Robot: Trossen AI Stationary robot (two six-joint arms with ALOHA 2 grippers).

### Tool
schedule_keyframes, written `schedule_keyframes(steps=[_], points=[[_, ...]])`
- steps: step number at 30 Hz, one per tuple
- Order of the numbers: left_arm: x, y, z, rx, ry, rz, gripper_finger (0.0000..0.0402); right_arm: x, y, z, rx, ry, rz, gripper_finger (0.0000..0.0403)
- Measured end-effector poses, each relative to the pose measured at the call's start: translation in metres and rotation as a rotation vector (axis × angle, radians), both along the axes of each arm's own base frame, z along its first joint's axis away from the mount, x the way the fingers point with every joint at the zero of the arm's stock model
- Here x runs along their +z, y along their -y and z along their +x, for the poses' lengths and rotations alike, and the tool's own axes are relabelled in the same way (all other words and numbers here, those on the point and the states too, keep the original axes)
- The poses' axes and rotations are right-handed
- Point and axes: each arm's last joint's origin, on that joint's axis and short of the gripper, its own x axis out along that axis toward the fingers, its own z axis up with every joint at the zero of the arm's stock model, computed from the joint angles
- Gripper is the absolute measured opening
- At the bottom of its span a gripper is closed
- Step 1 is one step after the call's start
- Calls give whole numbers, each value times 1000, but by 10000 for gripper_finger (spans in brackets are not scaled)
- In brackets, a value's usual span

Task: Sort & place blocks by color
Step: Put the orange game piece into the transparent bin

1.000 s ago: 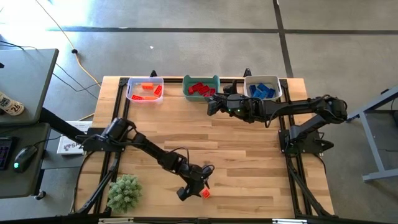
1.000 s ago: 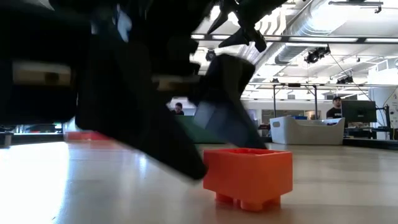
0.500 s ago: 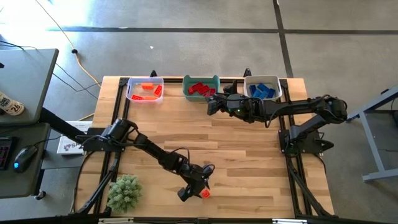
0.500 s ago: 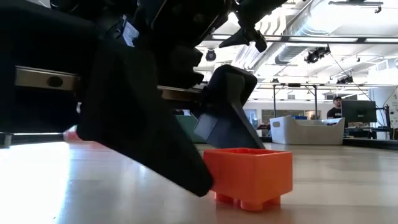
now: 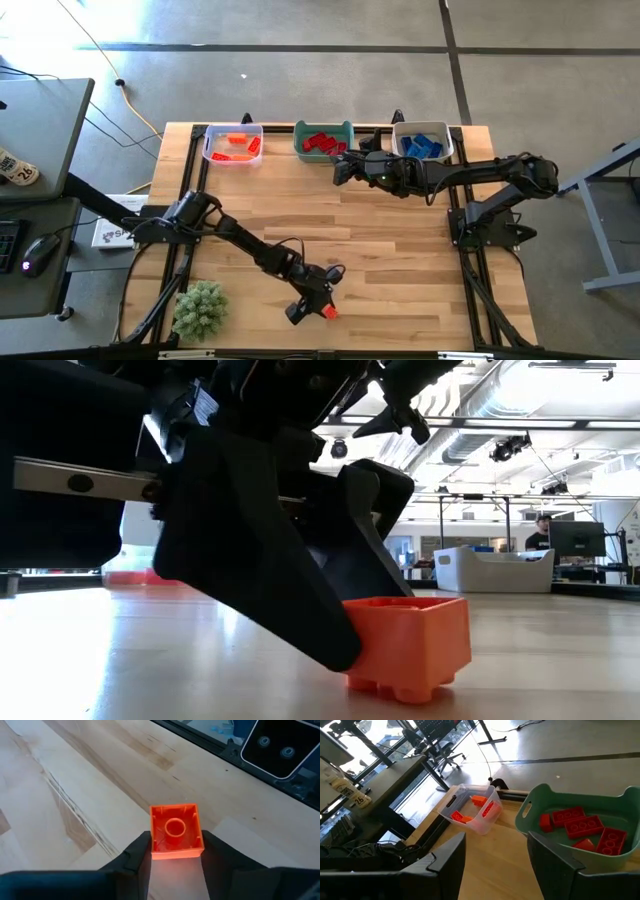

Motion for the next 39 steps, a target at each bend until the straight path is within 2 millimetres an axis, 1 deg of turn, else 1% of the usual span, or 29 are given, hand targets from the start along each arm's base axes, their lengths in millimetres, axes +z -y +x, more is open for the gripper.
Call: schedule_keyframes(steps=[4,8,10,14,16,19,24,32,37,39], points=[[0,0,0,1,-1,-1,110,0,0,0,7,0,3,199],[3,-7,1,16,-13,3,110,0,-1,1,49,1,21,199],[6,-14,0,33,-35,12,110,0,-2,1,65,2,27,199],[18,-34,2,70,-42,27,110,-1,-2,1,61,11,47,199],[23,-46,2,92,-47,35,110,-1,-1,1,55,12,47,199],[36,-65,2,120,-37,50,110,-1,2,0,26,12,38,199],[57,-97,0,158,-5,93,110,0,14,-2,-37,10,22,199],[90,-157,-7,301,62,104,110,-1,42,-7,-125,28,46,199],[106,-194,-15,398,99,108,110,0,67,-13,-198,42,58,199],[112,-208,-20,437,110,110,110,0,78,-17,-199,53,81,199]])
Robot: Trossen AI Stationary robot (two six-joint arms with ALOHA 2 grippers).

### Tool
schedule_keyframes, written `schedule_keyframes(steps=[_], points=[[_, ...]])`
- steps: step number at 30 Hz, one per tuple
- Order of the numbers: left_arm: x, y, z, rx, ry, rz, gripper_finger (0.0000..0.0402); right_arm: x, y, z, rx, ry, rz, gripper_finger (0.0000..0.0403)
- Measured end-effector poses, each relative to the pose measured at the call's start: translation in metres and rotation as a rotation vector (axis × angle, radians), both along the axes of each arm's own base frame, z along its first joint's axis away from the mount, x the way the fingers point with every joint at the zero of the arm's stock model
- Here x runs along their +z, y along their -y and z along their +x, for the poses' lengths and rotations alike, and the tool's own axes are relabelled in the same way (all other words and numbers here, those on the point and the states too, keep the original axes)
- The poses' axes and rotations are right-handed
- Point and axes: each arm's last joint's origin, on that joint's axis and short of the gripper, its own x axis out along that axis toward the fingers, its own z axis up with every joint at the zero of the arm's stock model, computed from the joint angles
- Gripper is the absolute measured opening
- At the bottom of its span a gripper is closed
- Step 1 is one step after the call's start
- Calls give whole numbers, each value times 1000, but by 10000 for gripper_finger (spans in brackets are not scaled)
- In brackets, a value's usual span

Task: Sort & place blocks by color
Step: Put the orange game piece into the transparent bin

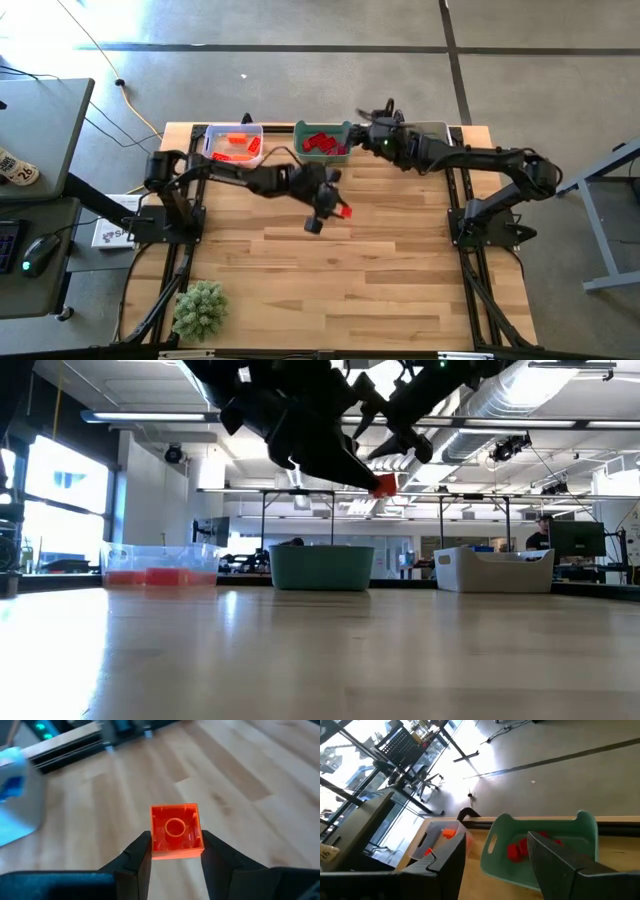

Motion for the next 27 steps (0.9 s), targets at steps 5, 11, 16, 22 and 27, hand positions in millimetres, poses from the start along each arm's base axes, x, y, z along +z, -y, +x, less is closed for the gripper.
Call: schedule_keyframes(steps=[5,11,16,22,27], points=[[12,-33,-13,92,30,8,110,2,30,-12,62,43,70,199],[20,-70,-28,193,50,47,110,2,61,-29,205,93,164,199],[22,-97,-38,317,59,87,110,2,76,-39,347,125,221,199],[29,-120,-46,443,145,71,110,-1,84,-48,443,114,271,199],[35,-126,-47,464,208,98,110,-4,84,-51,491,117,334,199]])
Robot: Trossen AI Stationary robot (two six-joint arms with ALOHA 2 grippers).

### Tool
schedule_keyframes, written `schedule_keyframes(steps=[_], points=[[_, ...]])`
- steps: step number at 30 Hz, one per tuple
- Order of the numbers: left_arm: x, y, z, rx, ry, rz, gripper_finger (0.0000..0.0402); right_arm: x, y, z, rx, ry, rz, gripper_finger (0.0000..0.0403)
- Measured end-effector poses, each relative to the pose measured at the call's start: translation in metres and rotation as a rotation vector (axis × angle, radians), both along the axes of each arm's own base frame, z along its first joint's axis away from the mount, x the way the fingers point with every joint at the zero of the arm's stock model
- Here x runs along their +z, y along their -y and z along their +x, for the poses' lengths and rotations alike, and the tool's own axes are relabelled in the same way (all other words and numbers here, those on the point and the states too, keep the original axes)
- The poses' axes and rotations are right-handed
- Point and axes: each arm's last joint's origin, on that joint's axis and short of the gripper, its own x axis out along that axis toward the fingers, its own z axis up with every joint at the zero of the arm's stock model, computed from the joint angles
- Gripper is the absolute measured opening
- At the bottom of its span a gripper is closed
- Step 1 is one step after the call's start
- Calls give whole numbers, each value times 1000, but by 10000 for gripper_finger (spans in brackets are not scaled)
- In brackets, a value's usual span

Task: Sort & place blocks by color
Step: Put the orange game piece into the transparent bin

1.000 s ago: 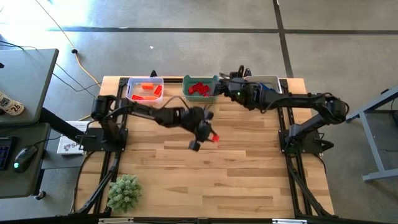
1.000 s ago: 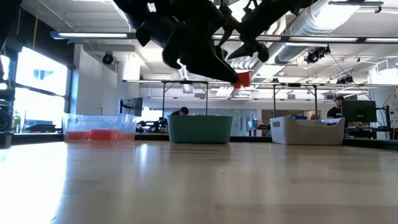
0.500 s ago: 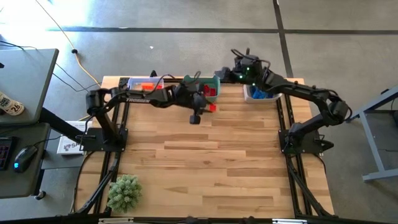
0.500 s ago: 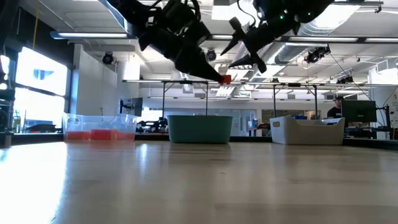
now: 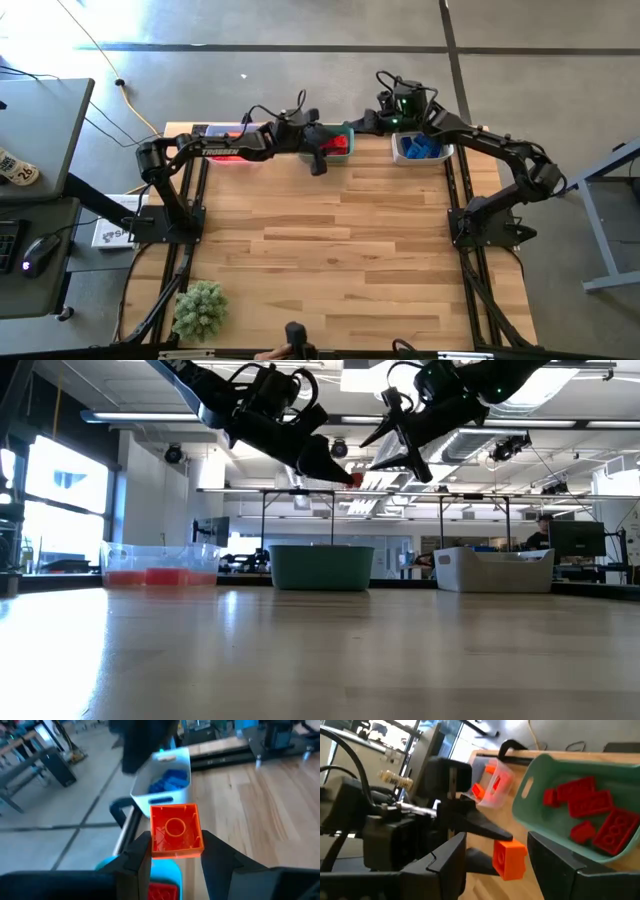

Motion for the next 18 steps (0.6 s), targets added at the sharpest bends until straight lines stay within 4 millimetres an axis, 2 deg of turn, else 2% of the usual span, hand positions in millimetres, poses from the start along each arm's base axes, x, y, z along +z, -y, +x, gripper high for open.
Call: schedule_keyframes(steps=[8,18], points=[[11,6,8,-1,100,70,110,-4,-10,6,43,-26,32,199],[14,12,13,20,112,112,110,-7,-21,12,83,-51,72,190]])
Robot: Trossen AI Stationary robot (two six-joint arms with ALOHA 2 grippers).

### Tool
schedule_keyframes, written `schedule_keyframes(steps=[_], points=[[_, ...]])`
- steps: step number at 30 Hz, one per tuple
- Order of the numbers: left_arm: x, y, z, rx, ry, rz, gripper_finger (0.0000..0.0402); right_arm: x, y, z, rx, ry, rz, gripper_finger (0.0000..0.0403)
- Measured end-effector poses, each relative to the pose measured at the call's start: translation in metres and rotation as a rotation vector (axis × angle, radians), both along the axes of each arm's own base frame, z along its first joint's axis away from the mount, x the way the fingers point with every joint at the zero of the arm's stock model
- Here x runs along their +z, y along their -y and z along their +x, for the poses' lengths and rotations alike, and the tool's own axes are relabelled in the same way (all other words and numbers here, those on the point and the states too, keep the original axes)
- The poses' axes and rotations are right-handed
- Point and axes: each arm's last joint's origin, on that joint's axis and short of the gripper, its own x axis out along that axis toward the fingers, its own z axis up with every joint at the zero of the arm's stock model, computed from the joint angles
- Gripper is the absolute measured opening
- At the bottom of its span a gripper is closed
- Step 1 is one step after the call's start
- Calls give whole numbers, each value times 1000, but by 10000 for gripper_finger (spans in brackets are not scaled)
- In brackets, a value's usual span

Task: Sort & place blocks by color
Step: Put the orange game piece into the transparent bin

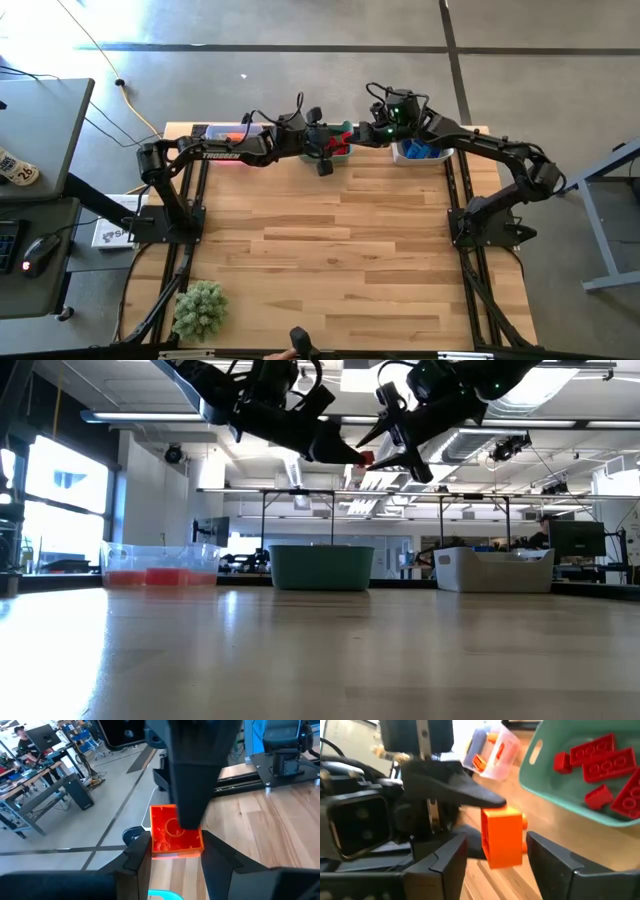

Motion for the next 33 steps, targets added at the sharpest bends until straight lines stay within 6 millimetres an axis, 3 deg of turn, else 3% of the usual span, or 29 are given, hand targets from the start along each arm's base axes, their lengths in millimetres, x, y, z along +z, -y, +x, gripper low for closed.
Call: schedule_keyframes(steps=[7,11,14,25,33], points=[[-1,2,1,14,-11,17,110,-3,-3,0,6,-39,-9,110],[0,2,1,26,-38,72,110,-2,-2,1,-7,-43,-72,92],[-1,1,1,41,-53,94,110,-3,-2,1,-8,-49,-95,104],[-2,0,0,69,-76,98,110,-3,4,-2,-70,-71,-140,205],[-16,-14,-19,261,-312,87,110,-2,18,-12,-103,-81,-180,217]])
